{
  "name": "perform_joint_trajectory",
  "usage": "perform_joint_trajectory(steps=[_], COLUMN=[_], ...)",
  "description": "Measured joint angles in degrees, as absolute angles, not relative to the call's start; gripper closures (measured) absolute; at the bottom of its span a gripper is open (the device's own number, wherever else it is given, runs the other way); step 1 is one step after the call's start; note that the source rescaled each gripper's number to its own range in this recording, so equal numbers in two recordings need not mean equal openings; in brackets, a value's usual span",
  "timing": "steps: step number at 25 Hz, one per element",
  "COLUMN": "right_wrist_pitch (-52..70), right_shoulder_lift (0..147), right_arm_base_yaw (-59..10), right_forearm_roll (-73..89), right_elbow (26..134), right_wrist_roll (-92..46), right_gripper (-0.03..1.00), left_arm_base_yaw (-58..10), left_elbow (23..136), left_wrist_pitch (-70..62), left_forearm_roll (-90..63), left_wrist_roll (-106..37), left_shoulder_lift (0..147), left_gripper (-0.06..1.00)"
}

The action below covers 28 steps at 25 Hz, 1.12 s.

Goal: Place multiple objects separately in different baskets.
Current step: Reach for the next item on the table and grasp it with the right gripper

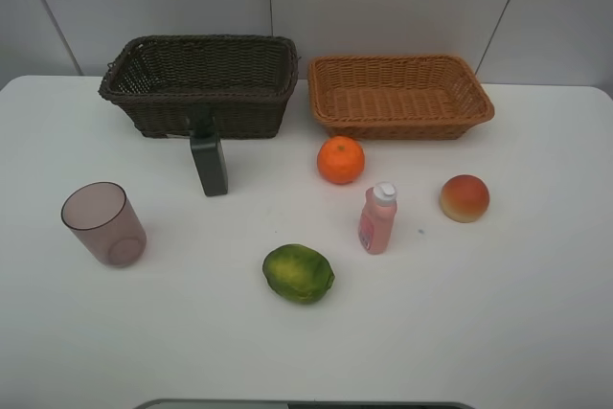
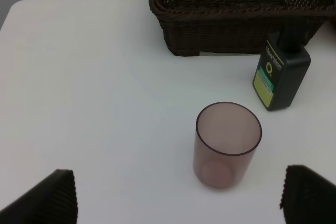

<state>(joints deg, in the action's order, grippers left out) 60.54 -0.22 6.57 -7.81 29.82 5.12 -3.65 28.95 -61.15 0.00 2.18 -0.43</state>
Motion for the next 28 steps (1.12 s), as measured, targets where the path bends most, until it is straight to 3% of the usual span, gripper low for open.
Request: perform_joint_trajectory(steps=[28], right_wrist_pitch=[60.54], right_shoulder_lift=[-0.22], right_arm_base_yaw=[6.57], right_forearm_roll=[-7.75], right_elbow=[29.82], right_wrist_roll=[5.12], right_gripper=[-0.03], left_arm_base_yaw=[-3.65], left_elbow=[28.95], left_wrist_pitch=[-61.15], left_forearm_roll=[0.00], left_wrist_roll=[2.18], left_shoulder_lift=[-0.43], left_gripper=[-0.05])
